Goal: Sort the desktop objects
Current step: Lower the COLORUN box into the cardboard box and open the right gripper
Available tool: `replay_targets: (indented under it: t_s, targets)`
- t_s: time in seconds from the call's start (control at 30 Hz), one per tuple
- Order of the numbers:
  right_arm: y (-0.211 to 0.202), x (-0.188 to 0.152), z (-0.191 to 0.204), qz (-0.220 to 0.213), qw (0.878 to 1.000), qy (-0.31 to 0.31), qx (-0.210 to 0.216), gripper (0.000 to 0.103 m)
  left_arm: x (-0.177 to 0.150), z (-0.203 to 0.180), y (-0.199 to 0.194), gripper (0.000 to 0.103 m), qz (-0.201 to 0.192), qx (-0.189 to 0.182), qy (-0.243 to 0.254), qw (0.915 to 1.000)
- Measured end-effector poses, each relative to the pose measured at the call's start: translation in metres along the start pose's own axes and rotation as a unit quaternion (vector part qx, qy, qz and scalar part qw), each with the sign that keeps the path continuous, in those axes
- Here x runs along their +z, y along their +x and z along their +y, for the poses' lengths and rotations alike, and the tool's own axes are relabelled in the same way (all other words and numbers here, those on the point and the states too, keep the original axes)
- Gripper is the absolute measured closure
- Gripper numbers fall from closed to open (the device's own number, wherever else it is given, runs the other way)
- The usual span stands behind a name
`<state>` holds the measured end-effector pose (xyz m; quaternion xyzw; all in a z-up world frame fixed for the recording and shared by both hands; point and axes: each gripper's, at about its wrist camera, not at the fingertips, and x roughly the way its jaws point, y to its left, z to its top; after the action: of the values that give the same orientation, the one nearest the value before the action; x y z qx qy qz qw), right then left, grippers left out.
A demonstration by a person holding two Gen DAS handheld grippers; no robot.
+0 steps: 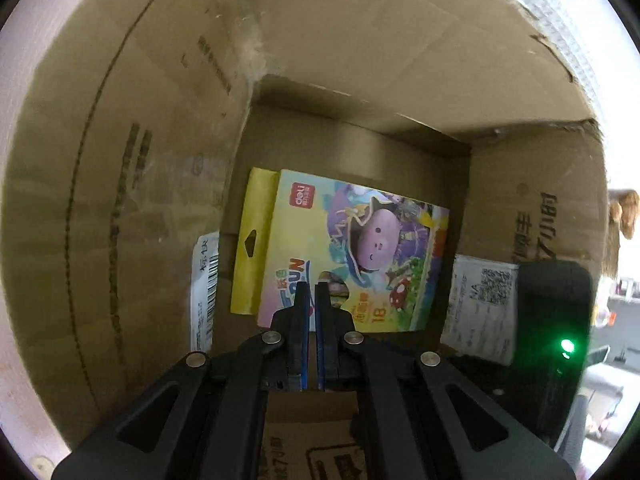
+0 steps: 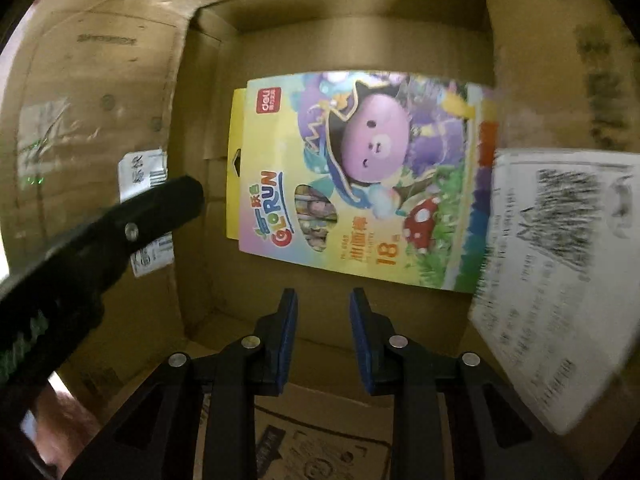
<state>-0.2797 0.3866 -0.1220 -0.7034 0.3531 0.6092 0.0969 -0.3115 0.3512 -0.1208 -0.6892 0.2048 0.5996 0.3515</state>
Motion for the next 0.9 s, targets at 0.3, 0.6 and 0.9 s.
replay_targets:
  t_s: [0.3, 0.6, 0.9]
  targets:
    - [0.022, 0.006, -0.016, 0.033, 0.999, 0.026, 0.017, 0.079, 0.009, -0.006, -0.002, 0.103, 0.005, -0.006, 0.012, 0.9999]
    - [0.035, 0.006, -0.031, 0.043, 0.994, 0.089, 0.050, 0.079, 0.020, -0.010, -0.003, 0.099, 0.010, -0.010, 0.017, 0.9997]
    - [0.038, 0.025, -0.049, 0.010, 0.990, 0.104, 0.099, 0.080, 0.026, -0.014, -0.009, 0.075, -0.039, 0.017, 0.007, 0.9991]
